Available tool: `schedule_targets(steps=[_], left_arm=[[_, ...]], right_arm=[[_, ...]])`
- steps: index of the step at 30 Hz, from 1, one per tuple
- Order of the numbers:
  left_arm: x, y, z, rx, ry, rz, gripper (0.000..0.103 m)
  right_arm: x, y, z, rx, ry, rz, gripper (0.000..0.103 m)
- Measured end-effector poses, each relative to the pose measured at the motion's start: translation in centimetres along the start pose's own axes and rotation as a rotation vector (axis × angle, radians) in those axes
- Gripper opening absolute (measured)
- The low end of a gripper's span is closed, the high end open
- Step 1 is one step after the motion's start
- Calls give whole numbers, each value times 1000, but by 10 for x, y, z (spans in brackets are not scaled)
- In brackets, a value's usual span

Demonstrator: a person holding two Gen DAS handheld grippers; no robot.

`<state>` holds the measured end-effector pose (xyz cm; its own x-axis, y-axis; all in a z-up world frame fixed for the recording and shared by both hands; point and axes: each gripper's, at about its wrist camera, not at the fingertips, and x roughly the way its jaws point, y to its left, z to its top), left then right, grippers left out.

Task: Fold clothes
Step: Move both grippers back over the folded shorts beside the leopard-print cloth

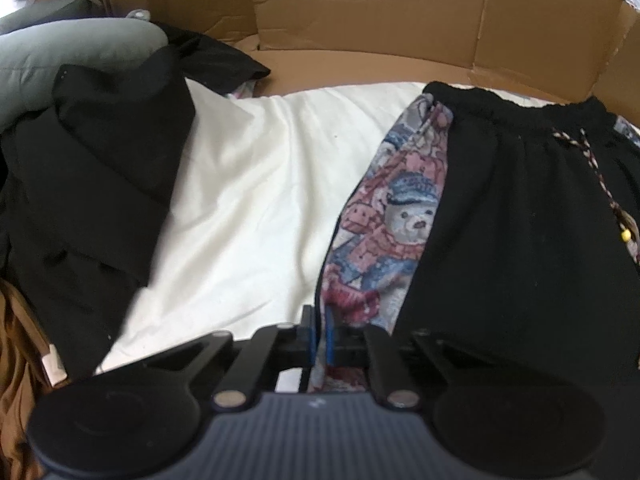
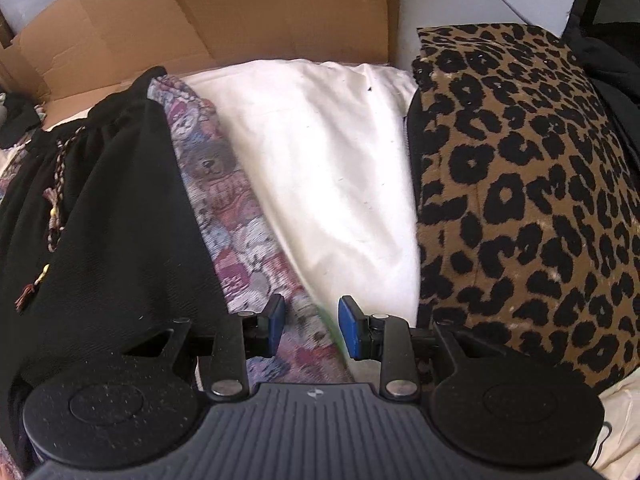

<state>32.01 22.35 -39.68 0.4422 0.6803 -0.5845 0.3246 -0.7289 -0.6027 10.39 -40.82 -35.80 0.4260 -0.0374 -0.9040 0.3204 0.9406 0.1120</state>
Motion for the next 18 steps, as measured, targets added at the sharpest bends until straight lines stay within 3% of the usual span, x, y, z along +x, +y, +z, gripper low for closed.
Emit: schedule_targets(steps=[14, 18], left_arm=[[0, -1, -2, -49, -52, 53, 5], [-4, 6, -1, -88, -77, 62, 5]], right_arm=[[29, 10, 20, -76, -13, 83, 36], [21, 15, 24, -83, -73, 96, 36]])
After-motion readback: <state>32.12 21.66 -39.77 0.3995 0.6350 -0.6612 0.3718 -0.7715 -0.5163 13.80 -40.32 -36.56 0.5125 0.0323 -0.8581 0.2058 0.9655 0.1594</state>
